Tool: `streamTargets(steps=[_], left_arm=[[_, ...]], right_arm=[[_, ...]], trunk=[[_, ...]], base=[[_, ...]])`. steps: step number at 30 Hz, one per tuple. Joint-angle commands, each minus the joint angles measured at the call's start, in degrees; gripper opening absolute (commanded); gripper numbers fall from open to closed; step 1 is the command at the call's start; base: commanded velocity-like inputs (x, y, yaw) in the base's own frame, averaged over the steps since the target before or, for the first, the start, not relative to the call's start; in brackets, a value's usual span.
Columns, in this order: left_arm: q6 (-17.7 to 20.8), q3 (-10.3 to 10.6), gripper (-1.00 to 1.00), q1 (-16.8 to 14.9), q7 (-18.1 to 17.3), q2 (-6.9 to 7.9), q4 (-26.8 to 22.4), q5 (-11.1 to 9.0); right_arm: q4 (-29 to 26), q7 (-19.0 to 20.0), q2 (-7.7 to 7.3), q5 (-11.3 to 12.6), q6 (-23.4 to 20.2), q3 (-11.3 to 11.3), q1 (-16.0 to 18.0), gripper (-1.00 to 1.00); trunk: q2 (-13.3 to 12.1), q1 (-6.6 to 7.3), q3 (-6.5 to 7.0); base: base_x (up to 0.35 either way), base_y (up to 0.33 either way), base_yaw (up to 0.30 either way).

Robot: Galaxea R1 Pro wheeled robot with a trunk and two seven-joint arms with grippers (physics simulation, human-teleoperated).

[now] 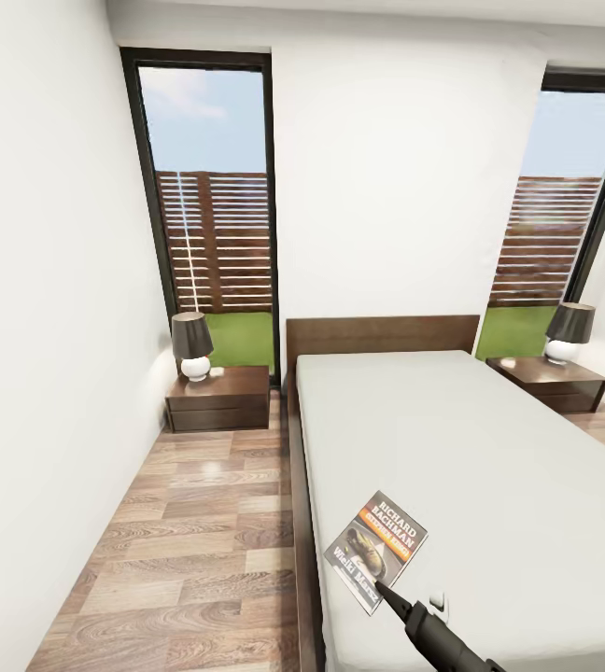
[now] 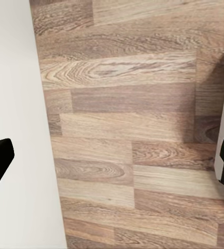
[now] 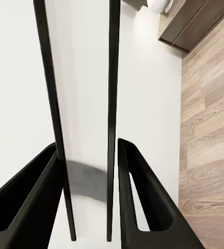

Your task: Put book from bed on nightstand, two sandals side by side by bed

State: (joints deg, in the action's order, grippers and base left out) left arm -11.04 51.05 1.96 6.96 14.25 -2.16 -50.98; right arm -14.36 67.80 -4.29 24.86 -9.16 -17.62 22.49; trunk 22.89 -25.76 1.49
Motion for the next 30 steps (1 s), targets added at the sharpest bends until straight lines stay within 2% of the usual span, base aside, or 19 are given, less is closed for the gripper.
streamTargets(steps=[1, 17, 30], left_arm=[[-0.02, 0.49, 1.00, 0.06, 0.42, -0.01, -0.21, -0.28], [-0.04, 0.54, 1.00, 0.06, 0.42, -1.14, -0.20, -0.27], [-0.04, 0.50, 1.00, 0.06, 0.42, -1.95, -0.15, -0.30]], right_arm=[[0.04, 0.14, 0.00, 0.53, -0.60, 0.13, 0.01, -1.00], [0.04, 0.14, 0.10, 0.40, -0.60, 0.20, 0.01, -1.00], [0.04, 0.14, 0.14, 0.37, -0.60, 0.15, 0.01, -1.00]], trunk=[[0.03, -0.02, 0.00], [0.03, -0.02, 0.00], [0.03, -0.02, 0.00]], base=[[0.000, 0.000, 0.000], [0.000, 0.000, 0.004], [0.000, 0.039, 0.159]])
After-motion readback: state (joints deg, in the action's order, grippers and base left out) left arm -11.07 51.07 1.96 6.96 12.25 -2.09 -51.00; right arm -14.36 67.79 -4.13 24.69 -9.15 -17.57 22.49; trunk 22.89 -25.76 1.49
